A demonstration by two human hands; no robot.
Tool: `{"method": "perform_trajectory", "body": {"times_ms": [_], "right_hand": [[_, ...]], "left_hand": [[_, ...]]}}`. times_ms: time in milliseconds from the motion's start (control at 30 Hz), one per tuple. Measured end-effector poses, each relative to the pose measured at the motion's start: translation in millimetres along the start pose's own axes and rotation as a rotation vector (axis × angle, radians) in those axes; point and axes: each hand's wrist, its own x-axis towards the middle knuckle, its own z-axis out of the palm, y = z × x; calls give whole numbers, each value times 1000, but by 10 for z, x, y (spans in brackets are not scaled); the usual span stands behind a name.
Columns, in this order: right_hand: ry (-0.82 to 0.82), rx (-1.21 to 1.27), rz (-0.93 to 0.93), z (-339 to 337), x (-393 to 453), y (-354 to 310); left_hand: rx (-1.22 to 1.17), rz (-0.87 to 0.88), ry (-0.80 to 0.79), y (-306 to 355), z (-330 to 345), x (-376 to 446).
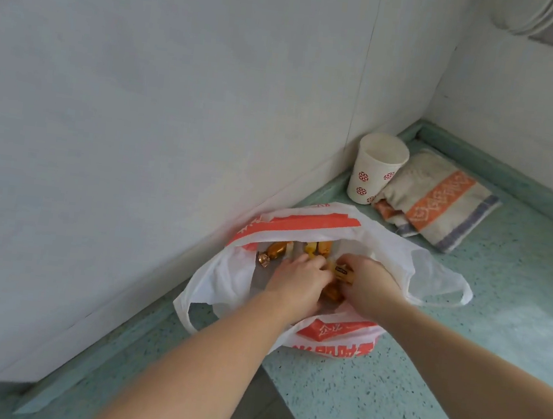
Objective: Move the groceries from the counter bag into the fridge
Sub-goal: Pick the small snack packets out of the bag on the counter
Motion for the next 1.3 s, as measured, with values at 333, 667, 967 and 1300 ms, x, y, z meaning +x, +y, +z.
{"method": "perform_trajectory", "body": {"times_ms": [333,667,967,1300], "right_hand": [[31,246,34,-344,-140,-144],[0,481,8,-1144,-629,-409],[344,410,-29,-1964,-1579,-730],[727,565,156,-1799,-2838,-807]], "left_hand": [[-178,-169,90,-167,-167,-122],[-419,-206,258,57,-1065,-458],[-725,-98,486,625,-2065,-785],[-845,169,367,857,-1959,-1215]]}}
